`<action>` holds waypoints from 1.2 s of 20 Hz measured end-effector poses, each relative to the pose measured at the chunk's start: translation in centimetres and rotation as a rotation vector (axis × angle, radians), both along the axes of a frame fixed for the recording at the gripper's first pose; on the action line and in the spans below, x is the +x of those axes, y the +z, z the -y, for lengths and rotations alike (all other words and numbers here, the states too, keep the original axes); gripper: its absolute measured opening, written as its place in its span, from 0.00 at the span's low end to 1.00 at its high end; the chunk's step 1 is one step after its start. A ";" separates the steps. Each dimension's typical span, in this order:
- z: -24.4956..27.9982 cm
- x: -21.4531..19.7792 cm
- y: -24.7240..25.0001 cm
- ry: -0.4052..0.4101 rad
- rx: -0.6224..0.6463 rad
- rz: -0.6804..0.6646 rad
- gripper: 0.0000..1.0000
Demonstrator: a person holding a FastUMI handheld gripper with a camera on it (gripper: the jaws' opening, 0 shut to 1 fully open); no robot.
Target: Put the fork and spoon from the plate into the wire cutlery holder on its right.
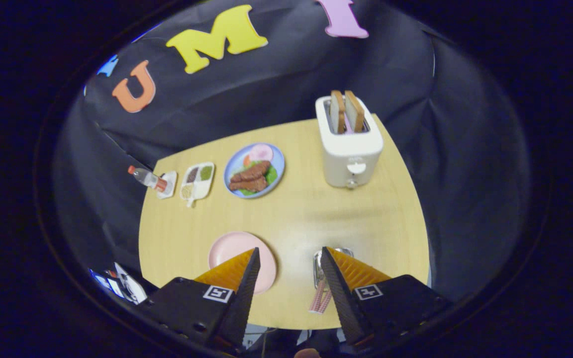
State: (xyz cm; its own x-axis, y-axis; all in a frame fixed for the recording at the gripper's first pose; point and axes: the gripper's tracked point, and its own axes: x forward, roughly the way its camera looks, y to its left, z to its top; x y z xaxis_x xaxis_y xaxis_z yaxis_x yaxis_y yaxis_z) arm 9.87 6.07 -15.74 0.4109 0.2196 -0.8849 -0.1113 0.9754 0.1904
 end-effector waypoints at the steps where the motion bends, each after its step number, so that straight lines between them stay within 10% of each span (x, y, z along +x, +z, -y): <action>1: -0.6 0.5 1.3 0.005 0.013 0.080 0.73; 15: -0.8 -3.3 16.6 -0.041 0.027 0.860 0.95; 24: -0.1 -7.3 18.3 -0.090 0.041 0.971 0.95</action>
State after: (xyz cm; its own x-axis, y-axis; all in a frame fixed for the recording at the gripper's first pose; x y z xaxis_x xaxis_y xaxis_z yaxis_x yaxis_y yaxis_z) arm 2.59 6.17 2.60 0.9739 0.1751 -0.1445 -0.1634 0.9825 0.0893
